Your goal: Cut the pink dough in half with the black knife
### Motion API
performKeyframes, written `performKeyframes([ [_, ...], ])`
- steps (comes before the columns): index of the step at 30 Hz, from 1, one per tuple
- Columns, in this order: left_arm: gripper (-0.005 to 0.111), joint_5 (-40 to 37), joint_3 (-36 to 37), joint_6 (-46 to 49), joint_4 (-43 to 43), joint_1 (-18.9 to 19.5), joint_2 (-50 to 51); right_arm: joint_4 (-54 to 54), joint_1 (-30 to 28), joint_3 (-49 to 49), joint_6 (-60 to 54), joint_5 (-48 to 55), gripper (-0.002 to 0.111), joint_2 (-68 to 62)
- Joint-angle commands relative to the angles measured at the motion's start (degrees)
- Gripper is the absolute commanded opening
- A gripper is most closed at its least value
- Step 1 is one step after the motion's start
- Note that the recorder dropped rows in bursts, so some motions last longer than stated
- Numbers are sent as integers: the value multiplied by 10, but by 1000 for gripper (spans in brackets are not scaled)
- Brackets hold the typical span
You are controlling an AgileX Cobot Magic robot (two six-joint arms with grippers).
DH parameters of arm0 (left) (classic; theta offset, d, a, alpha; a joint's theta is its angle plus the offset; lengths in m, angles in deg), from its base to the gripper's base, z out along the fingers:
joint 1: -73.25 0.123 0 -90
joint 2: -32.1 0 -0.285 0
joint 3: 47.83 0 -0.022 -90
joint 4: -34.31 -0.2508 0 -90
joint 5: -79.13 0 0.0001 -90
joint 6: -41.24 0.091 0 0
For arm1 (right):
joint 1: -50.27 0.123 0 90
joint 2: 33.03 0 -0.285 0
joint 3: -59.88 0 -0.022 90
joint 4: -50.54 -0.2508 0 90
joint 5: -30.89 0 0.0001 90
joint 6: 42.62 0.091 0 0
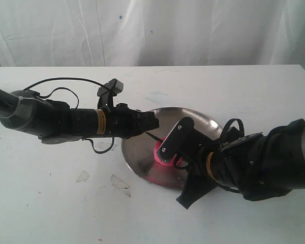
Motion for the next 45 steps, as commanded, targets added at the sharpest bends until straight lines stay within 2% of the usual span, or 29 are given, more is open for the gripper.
performKeyframes([
  [1, 0, -5, -1, -3, -13, -2, -6, 5, 0, 5, 2, 0, 0, -12],
  [13, 0, -20, -1, -1, -21, -2, -3, 4, 0, 6, 2, -1, 0, -12],
  [28, 0, -94, -1, 0, -33, -2, -3, 3, 0, 6, 2, -2, 0, -12],
  [36, 0, -89, -1, 2, -33, -2, 14, 3, 0, 6, 2, -2, 0, -12],
  [45, 0, -43, -1, 20, -11, -2, 9, 2, 0, 6, 9, -2, 0, -12],
])
